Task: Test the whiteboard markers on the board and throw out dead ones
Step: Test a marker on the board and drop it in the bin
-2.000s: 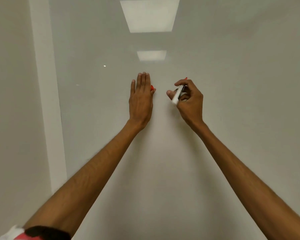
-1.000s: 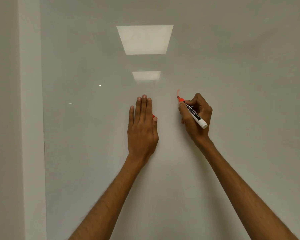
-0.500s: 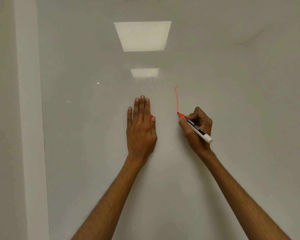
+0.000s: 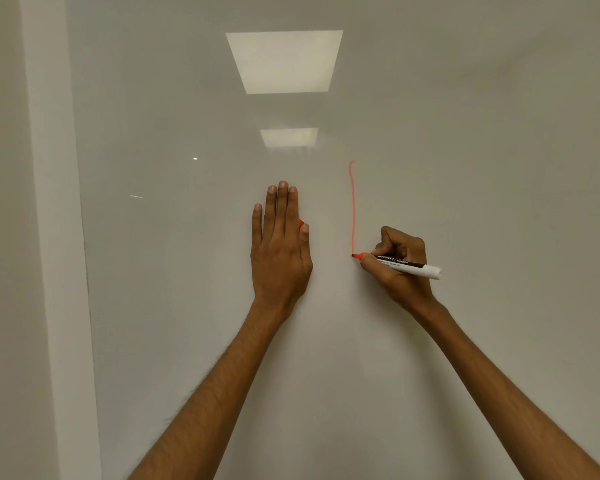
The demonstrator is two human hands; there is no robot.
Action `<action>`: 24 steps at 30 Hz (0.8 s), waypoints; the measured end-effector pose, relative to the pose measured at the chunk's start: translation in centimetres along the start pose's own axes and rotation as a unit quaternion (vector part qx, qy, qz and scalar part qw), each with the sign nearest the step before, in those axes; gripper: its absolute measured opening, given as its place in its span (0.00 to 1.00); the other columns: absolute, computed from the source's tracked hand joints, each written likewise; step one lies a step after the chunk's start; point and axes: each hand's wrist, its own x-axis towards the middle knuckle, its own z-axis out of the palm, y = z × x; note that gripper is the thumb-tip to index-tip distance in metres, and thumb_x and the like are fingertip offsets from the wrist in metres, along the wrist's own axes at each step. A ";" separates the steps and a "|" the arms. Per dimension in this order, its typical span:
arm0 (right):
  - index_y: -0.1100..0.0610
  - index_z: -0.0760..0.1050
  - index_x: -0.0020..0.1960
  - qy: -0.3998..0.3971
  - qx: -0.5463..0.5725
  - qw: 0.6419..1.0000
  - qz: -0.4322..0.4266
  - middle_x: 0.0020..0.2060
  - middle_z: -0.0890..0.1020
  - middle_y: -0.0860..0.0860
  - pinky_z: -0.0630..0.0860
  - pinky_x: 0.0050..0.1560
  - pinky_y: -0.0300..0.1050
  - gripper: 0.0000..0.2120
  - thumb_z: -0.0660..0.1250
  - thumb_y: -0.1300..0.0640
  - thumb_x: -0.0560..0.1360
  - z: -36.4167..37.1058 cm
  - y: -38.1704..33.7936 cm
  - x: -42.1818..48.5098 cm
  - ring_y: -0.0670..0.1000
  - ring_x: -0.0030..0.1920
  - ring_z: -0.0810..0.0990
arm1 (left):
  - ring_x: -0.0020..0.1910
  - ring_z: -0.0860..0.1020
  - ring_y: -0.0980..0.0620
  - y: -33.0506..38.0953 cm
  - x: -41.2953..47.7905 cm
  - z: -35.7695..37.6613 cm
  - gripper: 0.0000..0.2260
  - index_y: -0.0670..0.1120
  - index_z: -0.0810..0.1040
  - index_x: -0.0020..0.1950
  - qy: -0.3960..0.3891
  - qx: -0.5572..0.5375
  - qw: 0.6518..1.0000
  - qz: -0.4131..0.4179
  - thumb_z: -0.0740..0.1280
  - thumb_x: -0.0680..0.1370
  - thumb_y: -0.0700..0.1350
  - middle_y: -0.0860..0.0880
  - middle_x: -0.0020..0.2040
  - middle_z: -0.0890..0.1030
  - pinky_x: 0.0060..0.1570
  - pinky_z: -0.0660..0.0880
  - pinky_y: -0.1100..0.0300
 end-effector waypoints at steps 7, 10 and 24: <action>0.50 0.60 0.30 -0.056 -0.020 0.998 0.007 0.25 0.65 0.45 0.61 0.28 0.41 0.21 0.71 0.66 0.65 -0.7 0.2 -1.1 0.44 0.27 0.64 | 0.80 0.53 0.46 0.1 -0.1 0.0 0.24 0.39 0.55 0.80 0.002 -0.005 1.000 0.000 0.51 0.85 0.45 0.42 0.80 0.57 0.79 0.49 0.48; 0.50 0.58 0.30 -0.089 -0.046 0.995 0.007 0.25 0.62 0.47 0.60 0.28 0.44 0.21 0.69 0.67 0.64 -1.0 0.5 -1.6 0.45 0.27 0.62 | 0.80 0.53 0.46 0.1 -0.1 -0.1 0.24 0.39 0.55 0.80 0.002 -0.006 1.000 -0.002 0.51 0.85 0.45 0.42 0.80 0.57 0.79 0.50 0.48; 0.63 0.67 0.35 -0.081 0.067 0.992 0.074 0.23 0.73 0.54 0.66 0.23 0.40 0.13 0.72 0.64 0.69 -1.7 -1.3 -1.5 0.51 0.21 0.69 | 0.80 0.52 0.46 0.2 -0.1 -0.2 0.24 0.39 0.55 0.80 -0.007 -0.002 1.000 -0.006 0.50 0.85 0.45 0.43 0.81 0.56 0.79 0.49 0.48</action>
